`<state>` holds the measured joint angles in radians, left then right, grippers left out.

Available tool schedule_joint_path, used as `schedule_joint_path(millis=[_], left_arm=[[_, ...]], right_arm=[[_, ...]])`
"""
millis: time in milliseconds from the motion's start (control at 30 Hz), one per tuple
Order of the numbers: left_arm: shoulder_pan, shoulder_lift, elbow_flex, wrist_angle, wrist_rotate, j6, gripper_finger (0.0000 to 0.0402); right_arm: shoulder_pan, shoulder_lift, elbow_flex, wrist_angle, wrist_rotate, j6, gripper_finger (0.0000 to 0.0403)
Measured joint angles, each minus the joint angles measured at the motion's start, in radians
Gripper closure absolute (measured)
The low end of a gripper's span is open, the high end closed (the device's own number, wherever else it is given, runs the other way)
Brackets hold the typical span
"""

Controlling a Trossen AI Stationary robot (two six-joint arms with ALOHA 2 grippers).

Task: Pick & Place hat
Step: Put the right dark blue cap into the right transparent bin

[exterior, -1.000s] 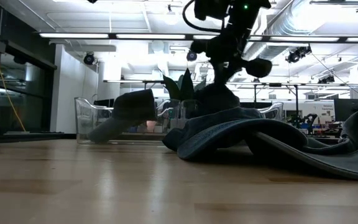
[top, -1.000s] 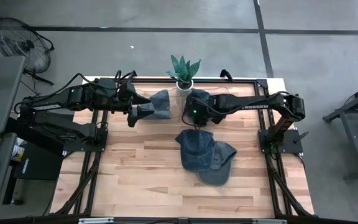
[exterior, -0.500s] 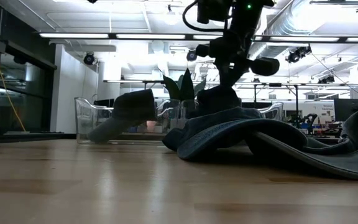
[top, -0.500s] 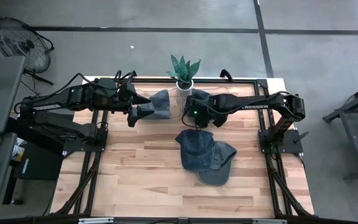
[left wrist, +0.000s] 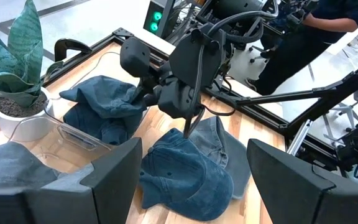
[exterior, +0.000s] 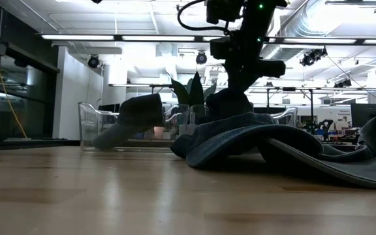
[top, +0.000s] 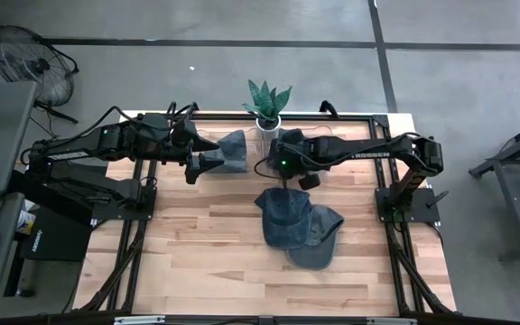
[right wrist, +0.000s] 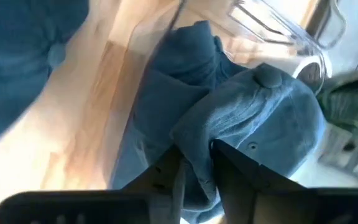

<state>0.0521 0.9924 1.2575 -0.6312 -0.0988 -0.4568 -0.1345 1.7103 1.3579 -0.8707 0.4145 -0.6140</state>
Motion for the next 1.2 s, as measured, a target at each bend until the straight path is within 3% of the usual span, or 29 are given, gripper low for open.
schedule_joint_path(millis=[567, 833, 1200], left_arm=[[0.000, 0.000, 0.000, 0.000, 0.008, -0.004, 0.0113], [0.000, 0.000, 0.000, -0.009, 0.011, -0.013, 0.0113], [0.000, 0.000, 0.000, -0.030, 0.011, -0.020, 0.0113]], right_arm=[[0.000, -0.001, 0.039, -0.015, -0.093, 0.500, 0.0155], [-0.003, -0.001, 0.112, -0.046, -0.209, 0.644, 0.0149], [-0.024, -0.001, 0.202, 0.021, -0.162, 0.884, 0.0149]])
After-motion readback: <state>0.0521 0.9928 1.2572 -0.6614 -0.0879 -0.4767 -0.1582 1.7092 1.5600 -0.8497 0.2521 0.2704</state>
